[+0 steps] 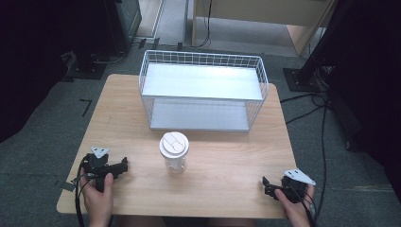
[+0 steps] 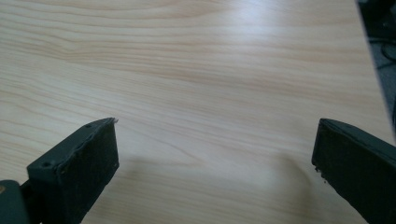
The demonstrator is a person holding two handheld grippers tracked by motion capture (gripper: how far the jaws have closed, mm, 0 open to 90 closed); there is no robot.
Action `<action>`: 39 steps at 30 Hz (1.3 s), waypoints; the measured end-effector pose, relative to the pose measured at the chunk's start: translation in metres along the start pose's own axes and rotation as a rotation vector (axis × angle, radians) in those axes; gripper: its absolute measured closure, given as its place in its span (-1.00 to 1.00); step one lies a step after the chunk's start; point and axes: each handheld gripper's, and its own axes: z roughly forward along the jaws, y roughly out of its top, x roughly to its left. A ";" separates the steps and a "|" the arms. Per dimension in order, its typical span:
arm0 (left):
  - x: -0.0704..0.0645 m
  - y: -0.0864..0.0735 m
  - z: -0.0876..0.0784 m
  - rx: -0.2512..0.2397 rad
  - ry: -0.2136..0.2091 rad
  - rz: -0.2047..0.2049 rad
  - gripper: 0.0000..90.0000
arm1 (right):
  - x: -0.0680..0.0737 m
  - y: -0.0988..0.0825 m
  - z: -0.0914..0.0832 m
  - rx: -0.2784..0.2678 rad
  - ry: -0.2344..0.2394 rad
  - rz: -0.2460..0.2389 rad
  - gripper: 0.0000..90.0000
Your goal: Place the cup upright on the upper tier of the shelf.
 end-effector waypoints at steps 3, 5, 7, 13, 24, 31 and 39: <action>0.000 0.000 0.000 0.000 0.000 0.000 -1.00 | -0.001 0.001 -0.002 -0.014 0.018 0.015 -0.99; 0.000 0.000 0.000 0.000 0.000 0.000 -1.00 | 0.008 0.006 -0.002 -0.029 0.038 0.001 -0.99; 0.000 0.000 0.000 0.000 0.000 0.000 -1.00 | 0.016 0.010 -0.001 -0.038 0.047 -0.016 -0.99; 0.000 0.000 0.000 0.000 0.000 -0.001 -1.00 | 0.040 0.023 0.000 -0.057 0.103 -0.054 -0.99; -0.004 0.000 0.001 -0.003 0.003 -0.009 -1.00 | 0.080 0.043 0.002 -0.087 0.182 -0.102 -0.99; -0.005 0.000 0.000 0.002 0.002 -0.001 -1.00 | 0.106 0.053 0.003 -0.107 0.222 -0.117 -0.99; -0.005 0.000 0.000 0.001 0.002 -0.001 -1.00 | 0.129 0.061 0.009 -0.130 0.269 -0.109 -0.99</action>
